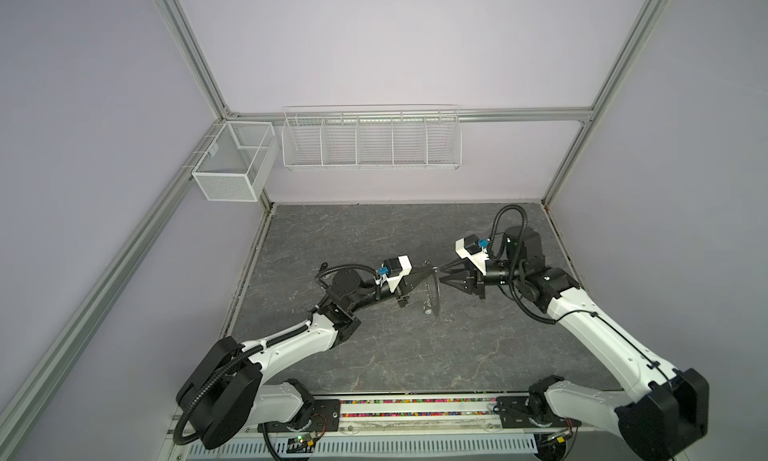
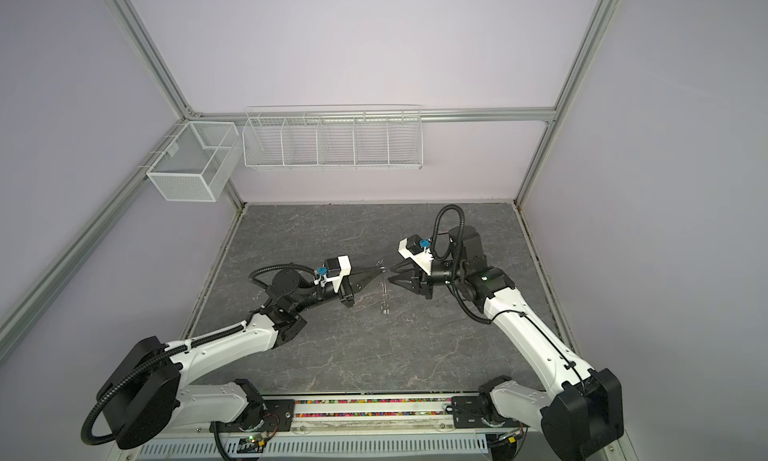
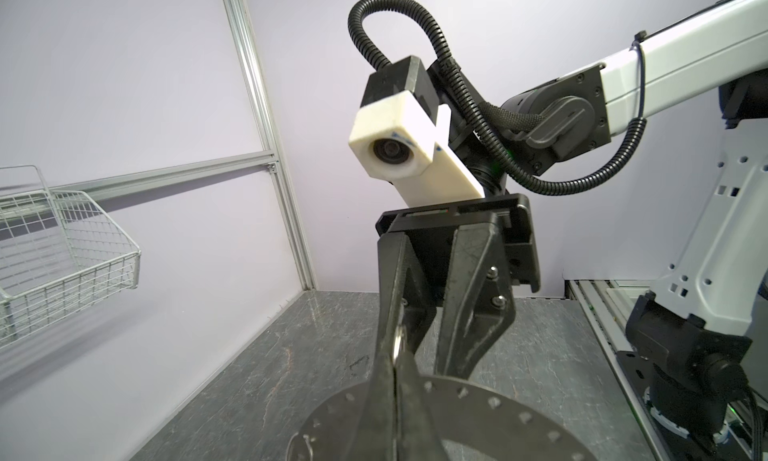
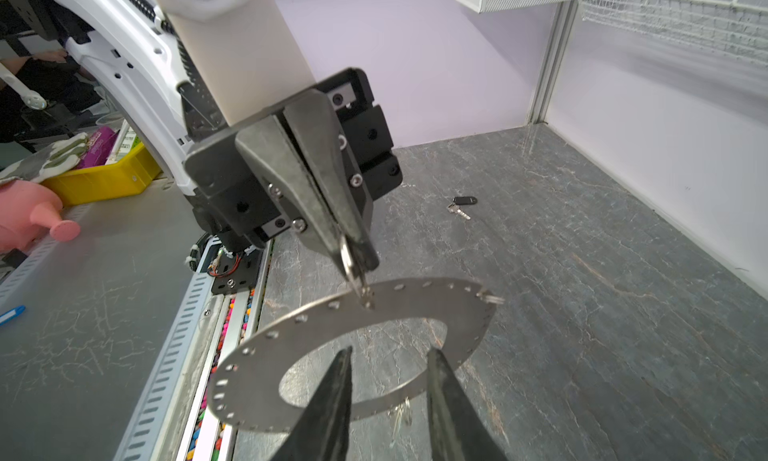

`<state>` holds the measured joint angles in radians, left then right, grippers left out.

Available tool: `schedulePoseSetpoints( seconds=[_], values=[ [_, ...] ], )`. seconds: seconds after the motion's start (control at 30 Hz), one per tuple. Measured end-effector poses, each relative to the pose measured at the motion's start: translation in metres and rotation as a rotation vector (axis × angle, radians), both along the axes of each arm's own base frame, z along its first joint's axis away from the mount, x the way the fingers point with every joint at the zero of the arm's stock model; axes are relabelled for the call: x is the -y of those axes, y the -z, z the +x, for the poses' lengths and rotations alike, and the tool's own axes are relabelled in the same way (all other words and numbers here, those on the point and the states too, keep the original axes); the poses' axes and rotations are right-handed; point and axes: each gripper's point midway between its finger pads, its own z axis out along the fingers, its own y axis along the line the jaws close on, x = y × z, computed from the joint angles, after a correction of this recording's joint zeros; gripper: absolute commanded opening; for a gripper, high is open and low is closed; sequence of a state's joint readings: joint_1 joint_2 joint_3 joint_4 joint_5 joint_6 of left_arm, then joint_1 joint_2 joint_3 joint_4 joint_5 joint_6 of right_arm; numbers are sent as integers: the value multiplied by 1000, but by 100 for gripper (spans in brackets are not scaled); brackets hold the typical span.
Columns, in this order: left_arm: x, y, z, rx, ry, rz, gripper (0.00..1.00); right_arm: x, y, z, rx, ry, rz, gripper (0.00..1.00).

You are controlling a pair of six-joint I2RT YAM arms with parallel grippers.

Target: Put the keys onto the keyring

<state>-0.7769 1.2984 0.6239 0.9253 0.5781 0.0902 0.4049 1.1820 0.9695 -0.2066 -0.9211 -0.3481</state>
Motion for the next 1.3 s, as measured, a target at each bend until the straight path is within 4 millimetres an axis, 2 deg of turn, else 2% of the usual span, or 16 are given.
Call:
schedulePoseSetpoints(
  seconds=[0.33,0.6,0.77,0.97,1.3],
  values=[
    [0,-2,-2,2,16,-9,0,-4,-15,5,34,12,60,32],
    [0,-2,-4,1,24,-10,0,-8,-19,-3,52,-27,86,30],
    [0,-2,-4,1,24,-10,0,-11,-21,-8,55,-51,92,26],
    [0,-2,-3,1,22,-10,0,-11,-20,-9,61,-54,90,16],
    [0,-1,-3,0,25,-5,0,-11,-18,-9,71,-54,79,10]
  ],
)
